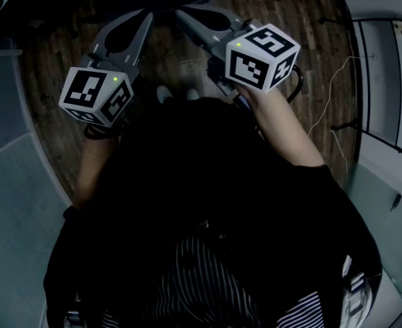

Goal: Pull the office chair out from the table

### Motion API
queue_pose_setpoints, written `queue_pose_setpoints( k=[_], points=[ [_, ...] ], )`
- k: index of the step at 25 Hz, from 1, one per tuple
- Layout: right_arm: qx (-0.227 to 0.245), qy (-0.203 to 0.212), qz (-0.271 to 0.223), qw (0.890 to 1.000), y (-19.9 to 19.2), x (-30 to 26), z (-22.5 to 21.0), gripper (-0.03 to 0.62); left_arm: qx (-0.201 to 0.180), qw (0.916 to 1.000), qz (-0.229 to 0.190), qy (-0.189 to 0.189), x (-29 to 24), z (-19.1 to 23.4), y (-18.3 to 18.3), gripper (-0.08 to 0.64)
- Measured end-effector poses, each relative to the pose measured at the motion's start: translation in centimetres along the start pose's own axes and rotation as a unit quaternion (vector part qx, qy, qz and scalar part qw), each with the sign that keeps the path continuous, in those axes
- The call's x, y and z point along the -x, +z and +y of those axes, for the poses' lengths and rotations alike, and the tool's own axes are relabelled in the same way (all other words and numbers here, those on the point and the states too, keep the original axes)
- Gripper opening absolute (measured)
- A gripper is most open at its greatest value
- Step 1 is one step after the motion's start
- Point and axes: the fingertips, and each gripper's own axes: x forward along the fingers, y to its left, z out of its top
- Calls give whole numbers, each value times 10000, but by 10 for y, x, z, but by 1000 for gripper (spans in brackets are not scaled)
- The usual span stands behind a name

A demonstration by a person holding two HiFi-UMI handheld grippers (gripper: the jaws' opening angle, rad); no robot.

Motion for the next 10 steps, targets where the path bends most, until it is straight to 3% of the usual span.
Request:
queue_pose_setpoints(
  k=[10],
  points=[
    [183, 187, 95, 9996, 3, -5, 10, 0, -87, 10000, 11, 25, 0, 3, 6, 6]
  ],
)
